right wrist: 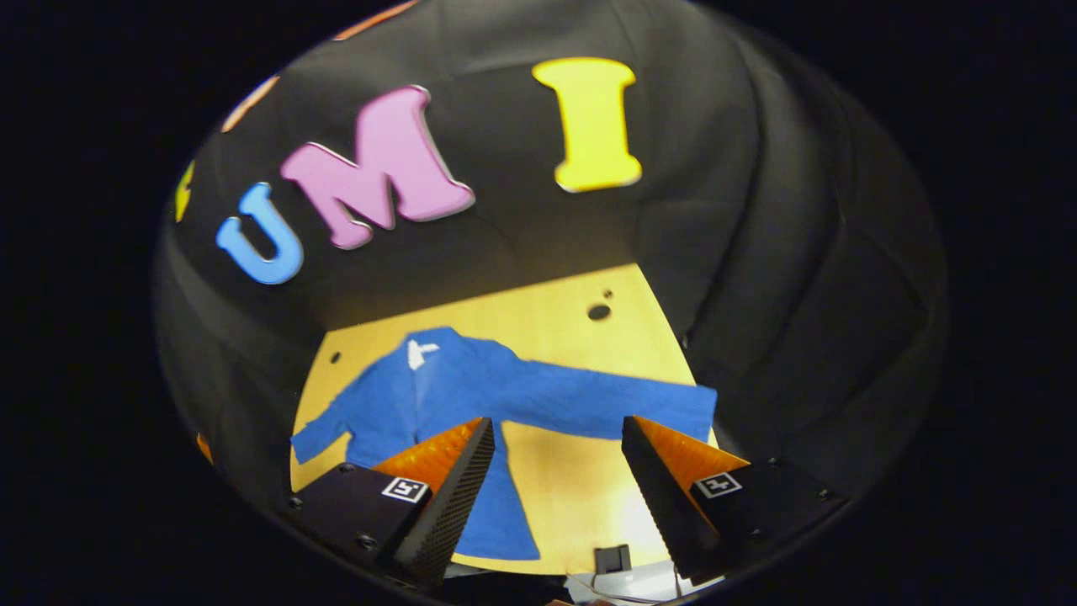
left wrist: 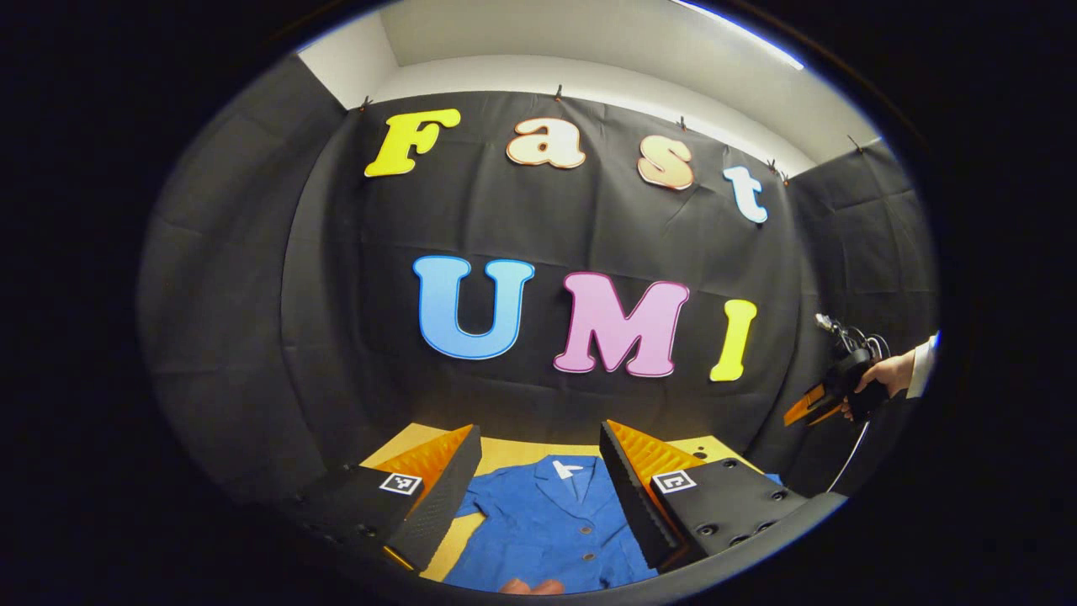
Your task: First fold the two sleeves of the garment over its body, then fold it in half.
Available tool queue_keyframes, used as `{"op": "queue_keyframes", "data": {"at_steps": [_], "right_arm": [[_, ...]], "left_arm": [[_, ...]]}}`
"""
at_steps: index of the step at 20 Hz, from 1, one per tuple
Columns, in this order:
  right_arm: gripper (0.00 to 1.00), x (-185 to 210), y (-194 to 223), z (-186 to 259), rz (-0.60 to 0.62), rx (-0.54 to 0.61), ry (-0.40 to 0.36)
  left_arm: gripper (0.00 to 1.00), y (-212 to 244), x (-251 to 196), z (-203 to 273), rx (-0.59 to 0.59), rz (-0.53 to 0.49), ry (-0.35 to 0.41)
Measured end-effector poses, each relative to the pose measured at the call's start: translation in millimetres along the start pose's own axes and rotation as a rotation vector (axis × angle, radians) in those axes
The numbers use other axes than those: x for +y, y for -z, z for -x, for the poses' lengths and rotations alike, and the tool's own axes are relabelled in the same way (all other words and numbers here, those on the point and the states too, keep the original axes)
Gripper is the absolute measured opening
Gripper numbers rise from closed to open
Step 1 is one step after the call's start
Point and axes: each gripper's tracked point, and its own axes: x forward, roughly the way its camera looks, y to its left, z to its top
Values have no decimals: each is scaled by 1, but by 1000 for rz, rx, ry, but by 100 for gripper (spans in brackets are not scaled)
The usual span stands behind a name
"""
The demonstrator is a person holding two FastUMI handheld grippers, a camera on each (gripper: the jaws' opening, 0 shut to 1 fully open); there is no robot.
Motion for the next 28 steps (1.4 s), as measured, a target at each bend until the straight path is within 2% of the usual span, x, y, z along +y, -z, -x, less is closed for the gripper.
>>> {"op": "queue_keyframes", "data": {"at_steps": [2,6,9,11,13,15,18,19,20,21,22,23,24,25,28], "right_arm": [[98,-39,2,-43,-69,79,65],[99,-119,18,-113,-69,259,212],[100,-157,48,-153,-69,408,270],[100,-177,70,-178,-60,489,293],[100,-189,90,-196,-71,550,296],[99,-194,94,-209,-85,558,288],[96,-207,104,-221,-61,578,302],[96,-205,110,-226,-82,595,267],[98,-208,107,-236,-103,567,275],[81,-209,108,-226,-119,585,277],[96,-209,105,-225,-115,573,275],[97,-210,107,-226,-108,583,277],[84,-206,104,-226,-101,573,271],[100,-199,107,-229,-94,568,257],[32,-186,98,-232,-68,534,264]], "left_arm": [[82,5,-3,-12,19,2,-31],[82,19,-14,-49,86,6,-76],[82,31,-30,-81,146,32,-104],[82,32,-41,-97,161,15,-121],[82,34,-53,-108,164,-37,-119],[82,36,-63,-117,165,-92,-112],[82,35,-73,-125,176,-110,-111],[82,33,-75,-126,174,-113,-109],[80,32,-77,-126,172,-122,-107],[80,31,-76,-126,168,-133,-105],[80,31,-75,-125,164,-140,-100],[82,33,-75,-124,165,-145,-92],[82,35,-74,-122,174,-149,-89],[81,37,-71,-120,181,-151,-89],[82,38,-60,-110,186,-150,-88]]}}
